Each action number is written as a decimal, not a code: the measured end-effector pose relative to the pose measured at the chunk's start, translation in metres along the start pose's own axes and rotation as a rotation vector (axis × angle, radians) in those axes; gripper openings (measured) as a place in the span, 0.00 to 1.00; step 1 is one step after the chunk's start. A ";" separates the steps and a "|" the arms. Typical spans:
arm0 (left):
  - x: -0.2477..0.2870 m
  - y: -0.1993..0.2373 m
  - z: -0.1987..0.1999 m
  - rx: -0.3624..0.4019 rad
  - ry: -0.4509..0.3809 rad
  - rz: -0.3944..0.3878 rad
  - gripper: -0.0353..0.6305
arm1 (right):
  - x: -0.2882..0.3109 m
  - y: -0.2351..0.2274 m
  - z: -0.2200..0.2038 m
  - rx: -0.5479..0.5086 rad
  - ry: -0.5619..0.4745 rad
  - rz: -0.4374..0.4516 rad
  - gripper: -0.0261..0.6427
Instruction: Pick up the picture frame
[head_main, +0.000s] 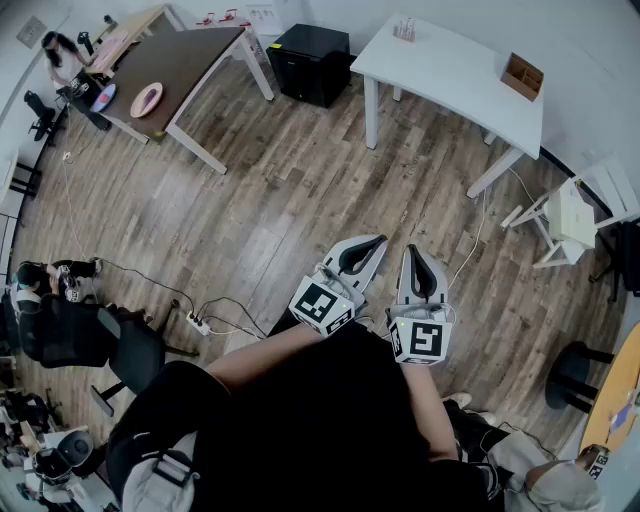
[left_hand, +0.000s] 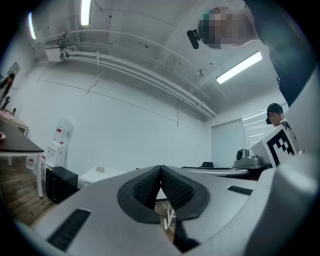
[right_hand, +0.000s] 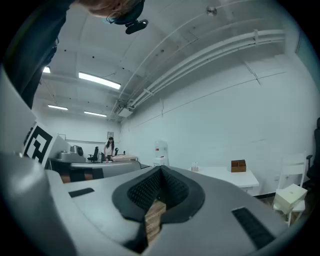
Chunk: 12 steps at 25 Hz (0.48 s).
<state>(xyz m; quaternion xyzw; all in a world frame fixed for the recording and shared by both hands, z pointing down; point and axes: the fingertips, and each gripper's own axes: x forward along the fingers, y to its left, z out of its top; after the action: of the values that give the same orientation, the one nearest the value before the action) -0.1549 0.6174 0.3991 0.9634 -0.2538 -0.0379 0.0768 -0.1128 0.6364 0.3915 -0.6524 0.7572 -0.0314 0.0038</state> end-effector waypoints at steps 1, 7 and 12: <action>0.001 0.000 -0.001 0.007 0.003 0.001 0.07 | 0.000 -0.001 -0.005 0.007 0.002 -0.002 0.08; 0.012 0.005 -0.013 0.005 0.003 -0.015 0.07 | 0.008 -0.011 -0.019 0.049 0.004 0.023 0.08; 0.040 0.028 -0.026 -0.003 0.053 -0.031 0.07 | 0.031 -0.035 -0.028 0.095 0.019 -0.014 0.08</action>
<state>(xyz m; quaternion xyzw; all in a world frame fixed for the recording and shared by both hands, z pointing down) -0.1309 0.5775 0.4284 0.9678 -0.2367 -0.0139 0.0845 -0.0845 0.6017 0.4225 -0.6565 0.7502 -0.0738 0.0273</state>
